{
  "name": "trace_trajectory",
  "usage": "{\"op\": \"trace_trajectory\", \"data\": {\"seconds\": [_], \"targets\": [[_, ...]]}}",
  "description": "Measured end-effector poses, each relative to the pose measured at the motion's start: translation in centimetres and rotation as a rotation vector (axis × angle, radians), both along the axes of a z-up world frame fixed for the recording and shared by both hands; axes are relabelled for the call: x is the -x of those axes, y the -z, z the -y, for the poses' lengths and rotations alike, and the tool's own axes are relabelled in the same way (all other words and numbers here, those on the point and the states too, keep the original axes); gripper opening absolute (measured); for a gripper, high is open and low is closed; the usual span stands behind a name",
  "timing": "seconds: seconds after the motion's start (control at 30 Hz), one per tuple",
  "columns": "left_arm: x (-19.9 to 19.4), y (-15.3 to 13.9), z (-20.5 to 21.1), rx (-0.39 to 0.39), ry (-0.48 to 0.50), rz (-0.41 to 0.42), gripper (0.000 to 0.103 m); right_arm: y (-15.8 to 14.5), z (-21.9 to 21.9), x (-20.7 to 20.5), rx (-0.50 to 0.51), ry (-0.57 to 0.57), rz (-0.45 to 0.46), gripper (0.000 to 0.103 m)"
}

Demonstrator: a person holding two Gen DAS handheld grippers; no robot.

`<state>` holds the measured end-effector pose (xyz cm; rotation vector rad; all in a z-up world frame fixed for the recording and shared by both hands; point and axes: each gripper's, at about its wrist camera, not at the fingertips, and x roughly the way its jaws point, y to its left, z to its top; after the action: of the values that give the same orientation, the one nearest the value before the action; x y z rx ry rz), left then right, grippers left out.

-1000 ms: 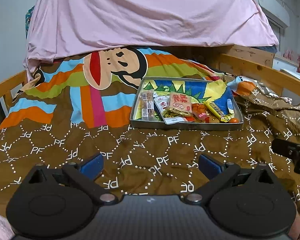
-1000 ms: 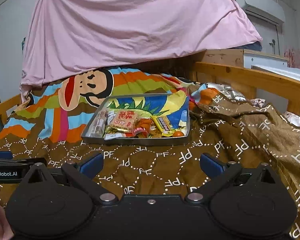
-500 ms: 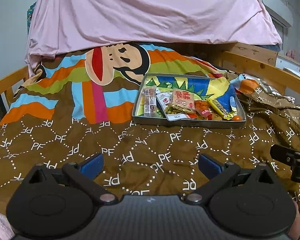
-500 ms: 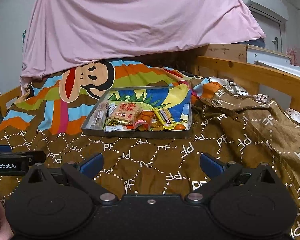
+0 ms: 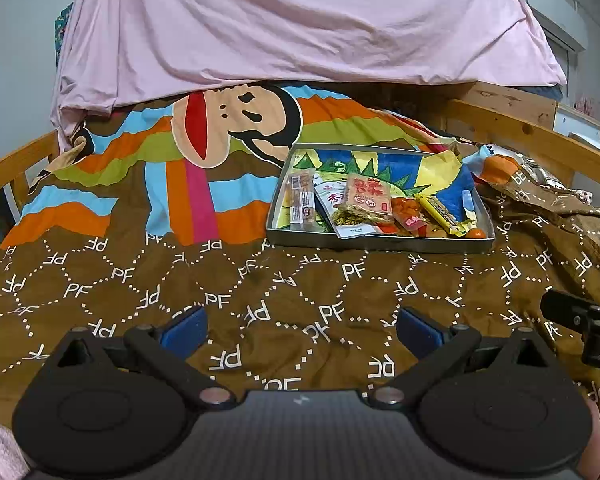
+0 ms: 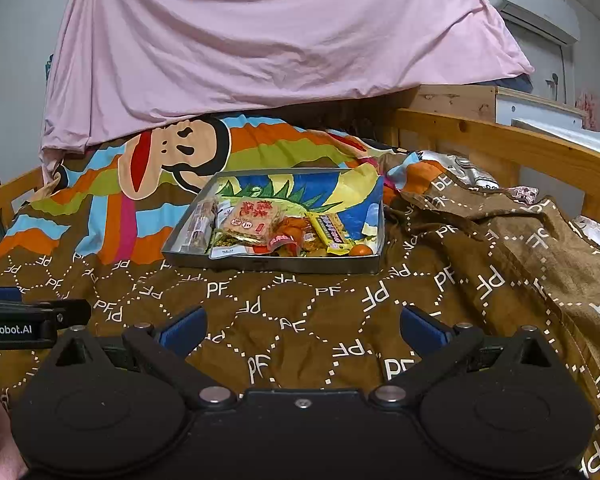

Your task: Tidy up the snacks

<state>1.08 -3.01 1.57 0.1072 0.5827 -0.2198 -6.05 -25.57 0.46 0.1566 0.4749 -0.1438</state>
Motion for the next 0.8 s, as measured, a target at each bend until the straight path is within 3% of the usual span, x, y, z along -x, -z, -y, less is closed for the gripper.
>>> {"op": "trace_trajectory", "data": {"seconds": [0.8], "targets": [[-0.03, 0.21, -0.25, -0.004, -0.005, -0.006, 0.103, -0.05, 0.04, -0.07, 0.0, 0.0, -0.002, 0.102]]}}
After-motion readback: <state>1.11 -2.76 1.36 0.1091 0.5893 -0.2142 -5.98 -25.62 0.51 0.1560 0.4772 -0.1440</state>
